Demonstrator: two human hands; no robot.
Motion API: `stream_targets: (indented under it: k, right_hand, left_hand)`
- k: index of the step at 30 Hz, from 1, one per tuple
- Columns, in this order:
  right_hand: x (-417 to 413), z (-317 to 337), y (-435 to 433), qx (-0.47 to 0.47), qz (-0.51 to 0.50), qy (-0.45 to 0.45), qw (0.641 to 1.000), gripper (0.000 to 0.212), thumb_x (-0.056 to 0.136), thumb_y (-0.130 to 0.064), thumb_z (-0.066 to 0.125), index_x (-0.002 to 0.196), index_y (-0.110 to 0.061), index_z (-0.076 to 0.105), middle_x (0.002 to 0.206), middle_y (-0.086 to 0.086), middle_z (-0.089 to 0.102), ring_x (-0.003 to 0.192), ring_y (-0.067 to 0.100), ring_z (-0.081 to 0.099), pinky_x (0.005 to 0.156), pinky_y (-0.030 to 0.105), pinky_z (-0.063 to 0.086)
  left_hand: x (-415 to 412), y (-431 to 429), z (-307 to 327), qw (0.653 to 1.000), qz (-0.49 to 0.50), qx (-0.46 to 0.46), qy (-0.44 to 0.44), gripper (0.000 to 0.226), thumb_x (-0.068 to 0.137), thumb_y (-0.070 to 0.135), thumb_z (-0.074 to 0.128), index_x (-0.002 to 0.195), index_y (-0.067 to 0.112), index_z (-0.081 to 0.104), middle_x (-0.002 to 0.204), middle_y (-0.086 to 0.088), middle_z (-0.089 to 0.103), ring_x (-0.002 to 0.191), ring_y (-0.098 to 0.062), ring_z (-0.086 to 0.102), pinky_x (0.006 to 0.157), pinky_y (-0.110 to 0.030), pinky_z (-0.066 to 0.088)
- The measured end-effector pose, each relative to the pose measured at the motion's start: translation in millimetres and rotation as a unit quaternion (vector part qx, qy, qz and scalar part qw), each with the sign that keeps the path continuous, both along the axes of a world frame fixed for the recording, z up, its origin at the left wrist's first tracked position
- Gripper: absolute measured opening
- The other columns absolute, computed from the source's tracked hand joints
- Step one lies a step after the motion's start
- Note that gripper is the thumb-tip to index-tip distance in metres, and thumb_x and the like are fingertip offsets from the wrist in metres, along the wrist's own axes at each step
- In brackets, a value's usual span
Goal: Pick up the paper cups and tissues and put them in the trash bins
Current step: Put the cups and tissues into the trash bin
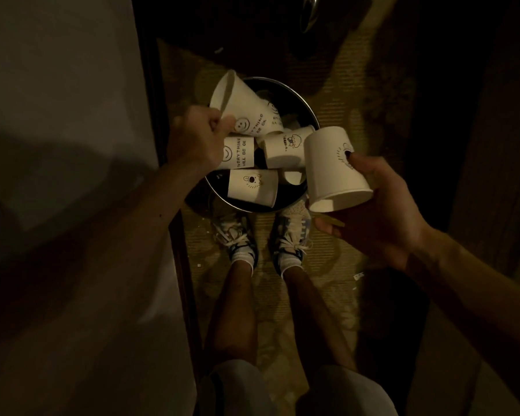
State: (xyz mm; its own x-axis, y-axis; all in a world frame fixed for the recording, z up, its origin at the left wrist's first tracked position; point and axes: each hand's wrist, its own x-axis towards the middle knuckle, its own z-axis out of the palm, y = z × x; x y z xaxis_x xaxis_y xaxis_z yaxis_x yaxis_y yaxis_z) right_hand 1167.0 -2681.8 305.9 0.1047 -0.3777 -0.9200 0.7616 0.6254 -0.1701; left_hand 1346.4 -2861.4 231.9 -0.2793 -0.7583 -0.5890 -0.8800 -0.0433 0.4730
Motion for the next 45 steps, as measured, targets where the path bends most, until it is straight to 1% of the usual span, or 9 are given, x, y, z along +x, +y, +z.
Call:
stream_targets:
  k: [6, 10, 14, 19, 23, 29, 36, 42, 45]
  right_hand:
    - [-2.3, -6.0, 3.7, 0.008, 0.029, 0.048, 0.998, 0.039, 0.079, -0.052, 0.063, 0.11, -0.029, 0.063, 0.092, -0.001, 0.075, 0.087, 0.017, 0.072, 0.071, 0.031, 0.054]
    - [-1.7, -10.7, 0.4, 0.05, 0.106, 0.168, 0.979, 0.06, 0.066, -0.056, 0.079, 0.114, -0.031, 0.053, 0.108, -0.002, 0.068, 0.094, 0.014, 0.07, 0.063, 0.023, 0.057]
    - [-7.9, -21.4, -20.4, 0.029, 0.209, 0.362, 0.908, 0.056, 0.068, -0.051, 0.081, 0.105, -0.027, 0.045, 0.105, -0.015, 0.053, 0.091, 0.007, 0.061, 0.064, 0.022, 0.053]
    - [-11.1, -30.4, -79.4, -0.087, 0.288, 0.473, 0.828, 0.063, 0.07, -0.048, 0.082, 0.108, -0.026, 0.037, 0.1, -0.019, 0.047, 0.086, -0.003, 0.053, 0.061, 0.015, 0.048]
    - [-10.7, -38.2, -114.9, -0.147, 0.336, 0.484, 0.794, 0.056, 0.073, -0.028, 0.083, 0.111, -0.025, 0.041, 0.103, -0.016, 0.047, 0.082, -0.002, 0.053, 0.052, 0.003, 0.045]
    - [-9.2, -64.3, -113.6, -0.16, 0.449, 0.506, 0.719, 0.059, 0.079, -0.019, 0.078, 0.129, -0.017, 0.046, 0.134, 0.004, 0.052, 0.106, 0.013, 0.05, 0.059, 0.01, 0.035]
    - [-2.3, -81.1, -104.1, -0.16, 0.487, 0.529, 0.677, 0.058, 0.083, -0.026, 0.073, 0.132, -0.022, 0.043, 0.134, 0.01, 0.052, 0.117, 0.028, 0.051, 0.082, 0.034, 0.046]
    - [-1.0, -91.3, -95.9, -0.179, 0.572, 0.591, 0.54, 0.061, 0.089, -0.032, 0.065, 0.142, -0.016, 0.04, 0.149, 0.006, 0.04, 0.134, 0.031, 0.032, 0.104, 0.045, 0.037]
    - [-3.7, -92.7, -90.8, -0.183, 0.592, 0.563, 0.548, 0.073, 0.089, -0.029, 0.066, 0.151, -0.016, 0.029, 0.157, 0.004, 0.026, 0.136, 0.031, 0.028, 0.107, 0.046, 0.035]
  left_hand:
    - [15.9, 5.1, 0.6, 0.988, -0.131, 0.016, -0.076, 0.026, 0.094, 0.03, 0.061, 0.107, 0.008, 0.066, 0.099, -0.013, 0.066, 0.096, -0.031, 0.062, 0.06, -0.029, 0.04]
    - [13.6, 2.2, 12.0, 0.999, -0.042, 0.033, -0.012, 0.057, 0.08, 0.033, 0.077, 0.126, 0.023, 0.046, 0.103, 0.0, 0.062, 0.086, -0.018, 0.062, 0.065, -0.028, 0.044]
    - [-3.2, 7.0, 32.2, 0.995, 0.008, -0.034, 0.094, 0.037, 0.082, 0.044, 0.069, 0.107, 0.026, 0.049, 0.074, 0.009, 0.051, 0.061, -0.01, 0.055, 0.051, -0.032, 0.046]
    - [-44.3, -3.6, 33.9, 0.986, -0.081, 0.016, 0.147, 0.055, 0.087, 0.051, 0.064, 0.136, 0.03, 0.05, 0.107, 0.006, 0.059, 0.09, -0.009, 0.06, 0.069, -0.028, 0.054]
    - [-54.9, -20.6, 18.3, 0.991, -0.064, 0.007, 0.115, 0.049, 0.087, 0.05, 0.066, 0.126, 0.024, 0.055, 0.119, -0.001, 0.06, 0.106, -0.017, 0.059, 0.073, -0.026, 0.05]
    - [-46.5, -23.5, -1.3, 0.983, -0.168, -0.07, -0.031, 0.052, 0.086, 0.059, 0.061, 0.117, 0.018, 0.06, 0.121, -0.007, 0.062, 0.125, -0.029, 0.043, 0.102, -0.044, 0.031]
    - [-40.8, -27.0, -13.4, 0.979, -0.182, -0.087, -0.039, 0.053, 0.081, 0.06, 0.067, 0.107, 0.013, 0.063, 0.106, -0.006, 0.058, 0.115, -0.027, 0.047, 0.089, -0.034, 0.031]
    - [-50.7, -25.4, -17.8, 0.94, -0.289, -0.123, -0.131, 0.062, 0.088, 0.062, 0.054, 0.115, 0.006, 0.058, 0.121, -0.016, 0.058, 0.12, -0.033, 0.045, 0.096, -0.042, 0.033]
    - [-52.1, -19.3, -14.9, 0.92, -0.315, -0.15, -0.18, 0.066, 0.091, 0.063, 0.047, 0.122, 0.006, 0.055, 0.127, -0.017, 0.056, 0.125, -0.033, 0.042, 0.1, -0.044, 0.03]
